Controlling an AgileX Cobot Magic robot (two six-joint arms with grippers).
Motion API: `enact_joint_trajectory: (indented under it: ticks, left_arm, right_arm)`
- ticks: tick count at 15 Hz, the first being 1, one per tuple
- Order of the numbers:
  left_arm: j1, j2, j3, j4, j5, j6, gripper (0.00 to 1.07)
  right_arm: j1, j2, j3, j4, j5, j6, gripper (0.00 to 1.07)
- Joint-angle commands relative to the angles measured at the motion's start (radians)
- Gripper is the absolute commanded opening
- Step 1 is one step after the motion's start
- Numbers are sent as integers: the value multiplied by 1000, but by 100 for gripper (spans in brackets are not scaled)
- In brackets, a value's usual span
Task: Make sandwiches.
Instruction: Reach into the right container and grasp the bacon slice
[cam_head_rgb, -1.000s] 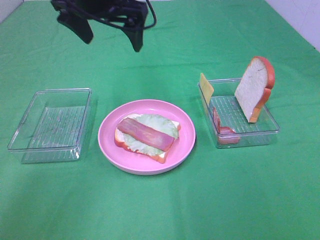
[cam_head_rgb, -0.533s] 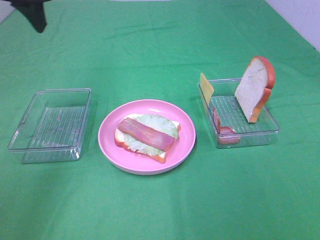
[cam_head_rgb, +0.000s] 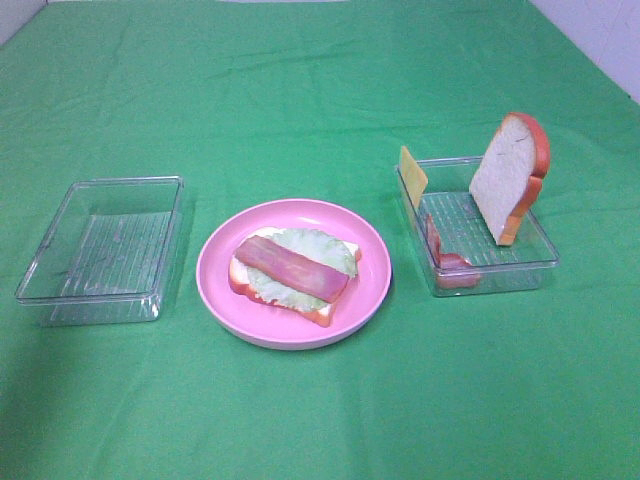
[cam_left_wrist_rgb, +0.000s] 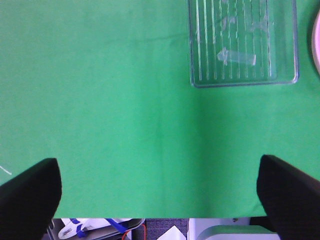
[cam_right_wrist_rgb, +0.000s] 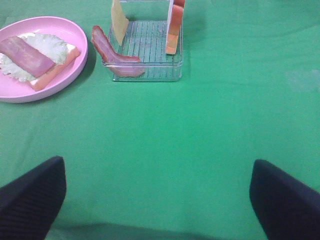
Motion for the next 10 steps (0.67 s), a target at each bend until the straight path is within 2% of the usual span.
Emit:
enact_joint_trajectory:
  ticks: [1, 4, 6, 10]
  left_arm:
    - [2, -221, 195, -3, 56, -1, 101]
    - [2, -434, 356, -2, 39, -60, 101]
    - [2, -568, 436, 0, 28, -63, 101]
    - [2, -832, 581, -32, -91, 41, 101]
  right_arm:
    - [-4, -31, 4, -3, -10, 0, 95]
    - [-4, -31, 4, -3, -10, 0, 95]
    - [-4, -31, 4, -3, -10, 0, 95]
    - [-4, -31, 4, -3, -10, 0, 95]
